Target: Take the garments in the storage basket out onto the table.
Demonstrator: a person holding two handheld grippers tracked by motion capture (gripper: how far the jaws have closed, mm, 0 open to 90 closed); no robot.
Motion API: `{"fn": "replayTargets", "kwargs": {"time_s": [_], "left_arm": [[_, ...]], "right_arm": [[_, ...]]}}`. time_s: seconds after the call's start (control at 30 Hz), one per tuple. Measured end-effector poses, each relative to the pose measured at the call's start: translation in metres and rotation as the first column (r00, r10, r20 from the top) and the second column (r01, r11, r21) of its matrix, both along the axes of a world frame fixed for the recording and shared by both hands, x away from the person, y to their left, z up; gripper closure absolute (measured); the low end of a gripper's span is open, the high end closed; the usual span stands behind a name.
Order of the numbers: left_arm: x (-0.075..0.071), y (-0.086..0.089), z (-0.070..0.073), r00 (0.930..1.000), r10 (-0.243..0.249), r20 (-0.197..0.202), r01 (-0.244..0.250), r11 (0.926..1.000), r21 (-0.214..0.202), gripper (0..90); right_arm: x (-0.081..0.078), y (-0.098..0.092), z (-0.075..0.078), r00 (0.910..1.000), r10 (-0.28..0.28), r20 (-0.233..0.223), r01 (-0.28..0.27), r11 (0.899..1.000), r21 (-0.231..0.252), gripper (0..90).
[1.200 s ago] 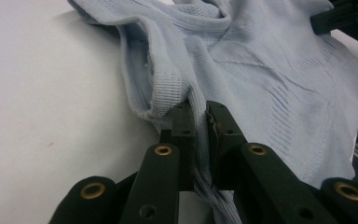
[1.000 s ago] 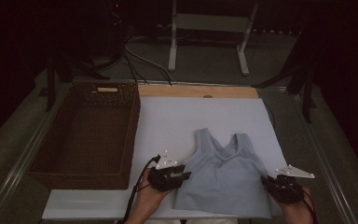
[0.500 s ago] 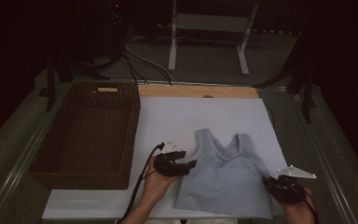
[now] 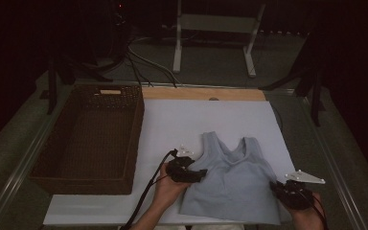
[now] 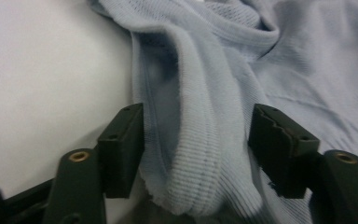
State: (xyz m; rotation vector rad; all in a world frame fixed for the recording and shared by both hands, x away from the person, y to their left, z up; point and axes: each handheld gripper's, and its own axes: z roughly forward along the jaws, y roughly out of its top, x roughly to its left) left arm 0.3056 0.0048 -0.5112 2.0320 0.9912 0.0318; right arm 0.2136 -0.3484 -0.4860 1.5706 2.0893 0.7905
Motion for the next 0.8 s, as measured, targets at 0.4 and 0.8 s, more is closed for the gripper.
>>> {"fn": "replayTargets", "kwargs": {"time_s": [0.4,0.8], "left_arm": [[0.005,0.000,0.006,0.9994,-0.022,-0.028,0.020,0.9987,-0.046,85.0],[0.015,0.021,0.024,0.9977,0.060,0.030,-0.059,0.9968,-0.055,86.8]], "right_arm": [[0.001,0.002,0.002,1.0000,0.006,0.007,-0.006,1.000,0.003,79.7],[0.021,0.018,0.006,0.9990,0.034,0.030,-0.034,0.999,0.001,79.9]]}}
